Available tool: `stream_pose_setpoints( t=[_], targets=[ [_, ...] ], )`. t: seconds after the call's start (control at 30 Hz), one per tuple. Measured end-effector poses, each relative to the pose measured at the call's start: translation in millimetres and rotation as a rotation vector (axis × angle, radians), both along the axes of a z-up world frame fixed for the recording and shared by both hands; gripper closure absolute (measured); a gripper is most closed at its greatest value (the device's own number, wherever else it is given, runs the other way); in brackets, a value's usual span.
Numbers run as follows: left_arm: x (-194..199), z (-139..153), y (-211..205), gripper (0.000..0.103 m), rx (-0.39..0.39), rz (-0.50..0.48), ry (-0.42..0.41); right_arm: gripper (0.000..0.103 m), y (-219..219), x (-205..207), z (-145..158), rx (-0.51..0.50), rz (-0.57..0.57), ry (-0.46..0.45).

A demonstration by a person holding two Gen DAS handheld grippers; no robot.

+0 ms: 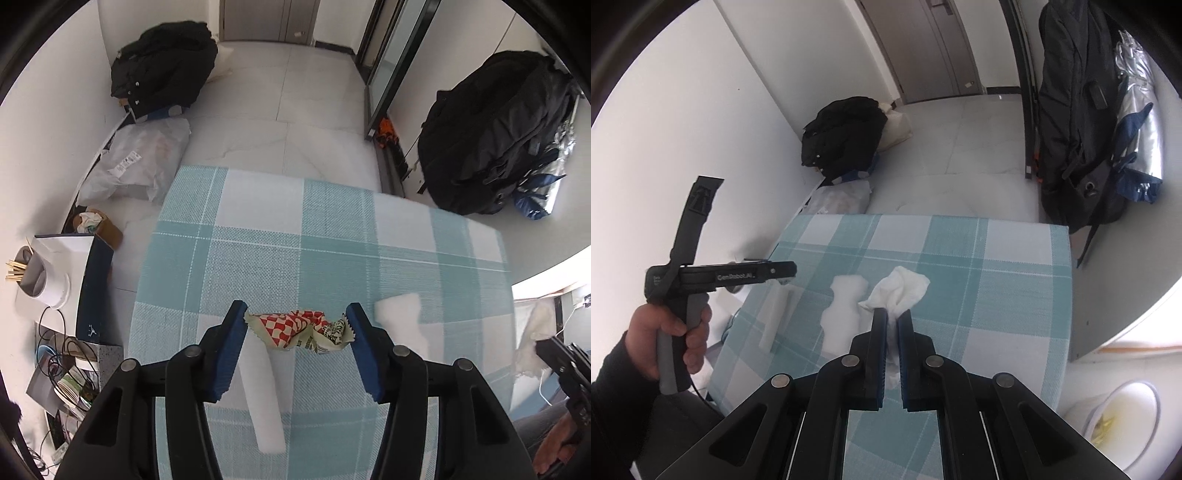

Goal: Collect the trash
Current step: 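Carry the checkered wrapper and tissue over the white bin with both grippers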

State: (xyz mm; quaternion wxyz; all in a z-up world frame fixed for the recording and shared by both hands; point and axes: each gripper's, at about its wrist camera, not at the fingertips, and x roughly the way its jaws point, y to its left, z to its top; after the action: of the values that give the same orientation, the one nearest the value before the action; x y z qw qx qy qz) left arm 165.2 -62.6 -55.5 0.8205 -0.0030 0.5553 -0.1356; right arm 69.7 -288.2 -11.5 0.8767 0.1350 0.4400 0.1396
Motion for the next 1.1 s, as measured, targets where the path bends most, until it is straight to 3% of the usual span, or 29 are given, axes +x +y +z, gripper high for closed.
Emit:
stream_pose_setpoints(
  t=[0.57,0.73,1.1],
  targets=[
    [-81.3,85.1,-14.7,0.053,-0.059,-0.019,-0.279,0.098,-13.0,-46.0,31.0,0.024,-0.027,-0.104],
    [-104.4,108.2,-23.0,0.053,-0.075,-0.042,-0.343,0.098,-14.7,-67.2,57.2,0.028,-0.025,-0.180],
    [-147.5,155.1,-64.3,0.053,-0.204,-0.134,-0.424,0.098,-54.0,-123.4,118.0,0.046,-0.083,-0.308]
  ],
)
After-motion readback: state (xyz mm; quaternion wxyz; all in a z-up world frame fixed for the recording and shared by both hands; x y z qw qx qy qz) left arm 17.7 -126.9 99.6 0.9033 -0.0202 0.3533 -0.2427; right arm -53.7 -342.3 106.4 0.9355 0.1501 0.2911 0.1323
